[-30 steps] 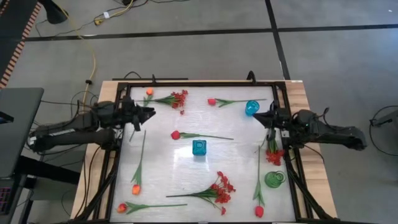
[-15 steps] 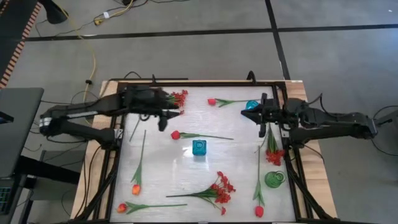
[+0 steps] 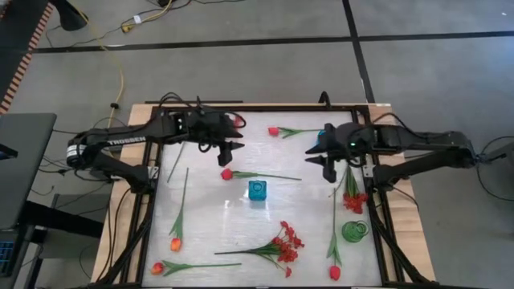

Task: Sort flowers into vase by color
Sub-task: Put the center pink flower into the bottom blue vase

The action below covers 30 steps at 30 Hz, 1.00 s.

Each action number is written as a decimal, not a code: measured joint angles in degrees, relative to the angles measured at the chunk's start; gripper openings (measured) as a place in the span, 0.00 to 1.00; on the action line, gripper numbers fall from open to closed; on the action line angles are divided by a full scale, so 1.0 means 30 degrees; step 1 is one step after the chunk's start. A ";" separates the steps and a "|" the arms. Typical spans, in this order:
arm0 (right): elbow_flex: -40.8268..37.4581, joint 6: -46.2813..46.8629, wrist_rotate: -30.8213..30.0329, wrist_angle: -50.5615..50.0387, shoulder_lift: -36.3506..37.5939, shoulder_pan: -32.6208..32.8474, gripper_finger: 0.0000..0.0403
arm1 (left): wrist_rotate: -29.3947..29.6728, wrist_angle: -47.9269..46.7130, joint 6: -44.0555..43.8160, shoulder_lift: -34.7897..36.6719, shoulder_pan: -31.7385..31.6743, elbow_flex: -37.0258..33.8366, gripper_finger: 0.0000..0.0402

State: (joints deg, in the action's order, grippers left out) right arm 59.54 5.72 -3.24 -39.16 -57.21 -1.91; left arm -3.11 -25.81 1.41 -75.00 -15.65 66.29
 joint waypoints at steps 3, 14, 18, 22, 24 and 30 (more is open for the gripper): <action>0.0687 -0.0106 0.1212 -0.1221 -0.1308 0.0266 0.46 | -0.0228 -0.0357 -0.0001 0.0220 -0.0319 0.0011 0.40; 0.1249 -0.9135 0.3590 -0.3861 -0.5186 0.4866 0.58 | -0.0315 -0.2778 0.0539 0.0298 -0.0463 -0.0003 0.55; 0.1249 -1.0023 0.3582 -0.5071 -0.6414 0.5750 0.58 | -0.0308 -0.2684 0.0559 0.0298 -0.0463 -0.0003 0.55; 0.1249 -0.9988 0.3555 -0.5446 -0.7327 0.5592 0.56 | -0.0292 -0.2693 0.0823 0.0298 -0.0463 -0.0003 0.55; 0.1249 -0.9932 0.3517 -0.4824 -0.7735 0.5071 0.55 | -0.0234 -0.2693 0.0808 0.0298 -0.0463 -0.0003 0.55; 0.1279 -0.8129 0.3500 -0.1790 -0.9470 0.2378 0.54 | -0.0235 -0.3232 -0.0151 0.0329 -0.0463 -0.0003 0.55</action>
State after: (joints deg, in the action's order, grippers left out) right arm 63.37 -18.67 7.26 -44.53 -85.62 5.22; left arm -3.81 -35.51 0.96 -74.01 -17.04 66.28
